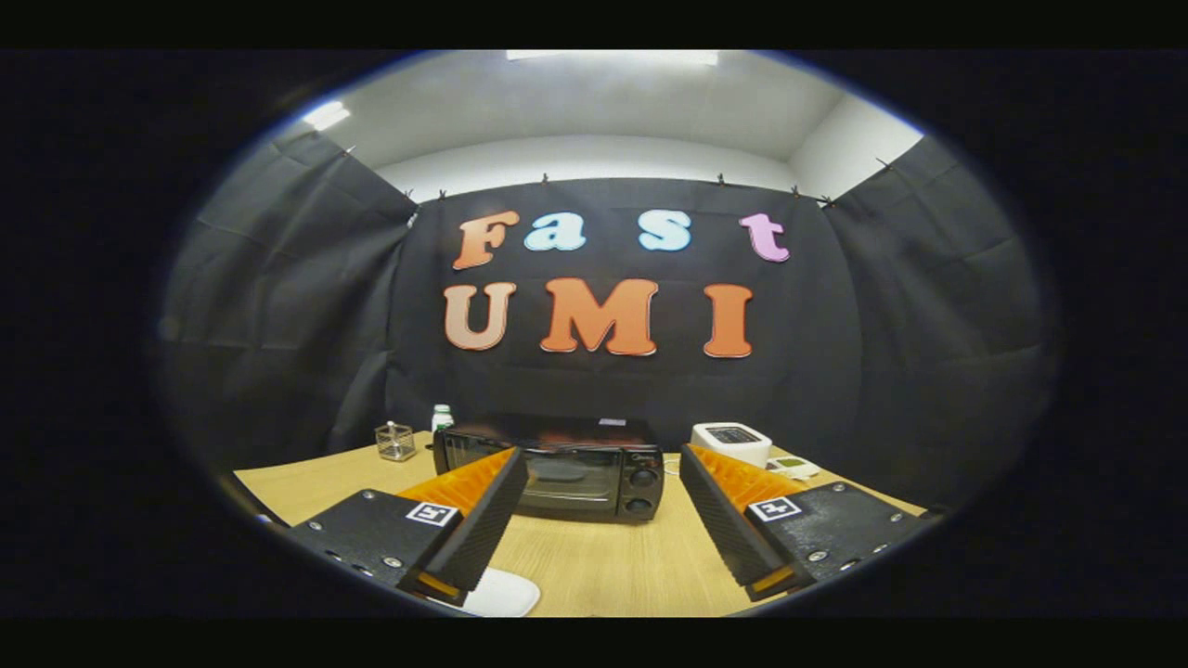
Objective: Open the toaster oven, put the food inside, and close the toaster oven door.
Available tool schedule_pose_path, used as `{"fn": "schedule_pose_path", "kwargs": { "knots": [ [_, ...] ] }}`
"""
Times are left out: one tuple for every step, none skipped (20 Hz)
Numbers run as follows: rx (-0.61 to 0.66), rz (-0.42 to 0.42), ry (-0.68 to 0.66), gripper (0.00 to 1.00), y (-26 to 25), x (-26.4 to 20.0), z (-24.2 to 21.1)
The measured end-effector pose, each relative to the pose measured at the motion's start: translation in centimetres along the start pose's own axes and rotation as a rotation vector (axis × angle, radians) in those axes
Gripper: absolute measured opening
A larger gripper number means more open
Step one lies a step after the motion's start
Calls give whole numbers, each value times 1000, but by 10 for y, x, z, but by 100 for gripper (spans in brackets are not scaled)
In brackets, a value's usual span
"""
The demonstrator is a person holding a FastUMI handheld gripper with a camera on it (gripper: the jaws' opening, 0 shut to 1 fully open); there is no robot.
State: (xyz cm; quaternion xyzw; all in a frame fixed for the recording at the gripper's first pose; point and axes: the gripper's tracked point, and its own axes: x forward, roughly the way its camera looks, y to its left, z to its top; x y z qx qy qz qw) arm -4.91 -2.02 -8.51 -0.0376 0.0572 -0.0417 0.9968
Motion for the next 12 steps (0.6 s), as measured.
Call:
{"fn": "schedule_pose_path", "kwargs": {
  "knots": [
    [3,-12,19,98,-8,-5,-4],
    [12,-15,27,98,-13,-9,-6],
    [23,-13,27,98,-14,-12,-4],
    [35,-16,24,98,-18,-13,-3],
    [46,-21,20,98,-21,-14,0],
    [58,-26,13,98,-25,-14,1],
    [72,-27,6,98,-26,-15,1],
    [85,-24,3,98,-25,-15,1],
    [98,-20,2,98,-24,-15,0],
    [106,-15,3,98,-24,-15,0],
    [110,-15,4,98,-23,-15,-1],
    [108,-16,6,98,-24,-15,-2]
  ]
}}
